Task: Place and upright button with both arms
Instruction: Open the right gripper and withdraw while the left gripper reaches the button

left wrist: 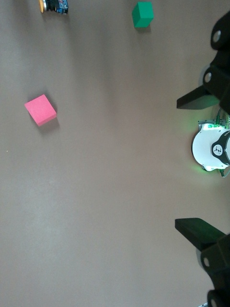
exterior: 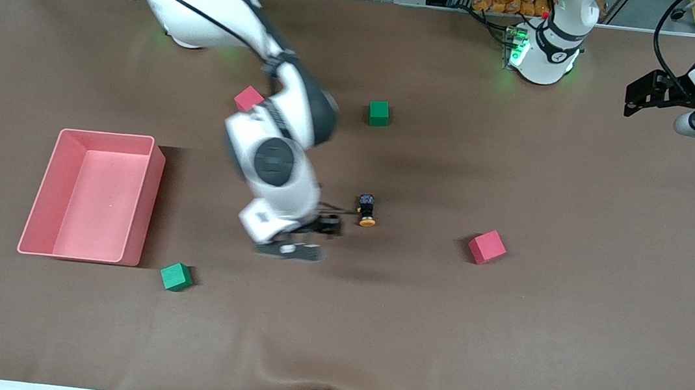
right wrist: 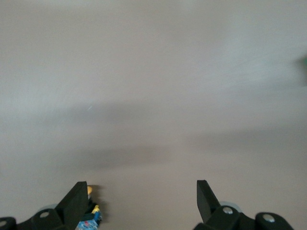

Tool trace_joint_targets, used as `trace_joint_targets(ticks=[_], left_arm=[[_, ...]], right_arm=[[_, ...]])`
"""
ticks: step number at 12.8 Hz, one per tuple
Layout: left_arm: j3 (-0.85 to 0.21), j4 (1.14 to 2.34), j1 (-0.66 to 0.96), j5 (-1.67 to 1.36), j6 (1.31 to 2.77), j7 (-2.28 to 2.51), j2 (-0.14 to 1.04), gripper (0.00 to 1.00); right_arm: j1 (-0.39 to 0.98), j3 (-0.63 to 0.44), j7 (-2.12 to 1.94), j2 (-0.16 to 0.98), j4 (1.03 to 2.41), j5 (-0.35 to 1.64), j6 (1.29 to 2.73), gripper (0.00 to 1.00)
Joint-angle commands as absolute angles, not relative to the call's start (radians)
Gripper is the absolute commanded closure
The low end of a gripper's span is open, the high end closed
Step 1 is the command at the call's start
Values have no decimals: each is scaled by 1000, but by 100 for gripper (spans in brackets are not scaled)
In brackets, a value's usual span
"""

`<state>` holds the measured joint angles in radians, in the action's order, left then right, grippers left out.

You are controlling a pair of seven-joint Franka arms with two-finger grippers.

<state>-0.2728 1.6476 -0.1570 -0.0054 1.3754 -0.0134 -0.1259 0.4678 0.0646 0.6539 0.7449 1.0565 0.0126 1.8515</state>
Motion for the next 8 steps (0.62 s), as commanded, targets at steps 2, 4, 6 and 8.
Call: trace_joint_targets(ticks=[2, 4, 6, 8], left_arm=[[-301, 1655, -161, -34, 1376, -12, -101, 0], [-357, 1655, -161, -38, 1388, -5, -71, 0], [-414, 1652, -161, -38, 1419, 29, -17, 0], [-489, 1641, -158, -32, 1500, 37, 53, 0]], right_arm=[[212, 186, 666, 548, 1103, -5, 1595, 0], [94, 219, 644, 468, 1103, 8, 1559, 0], [-15, 274, 582, 407, 1104, -2, 1484, 0], [-18, 208, 565, 306, 1123, -47, 1425, 0]])
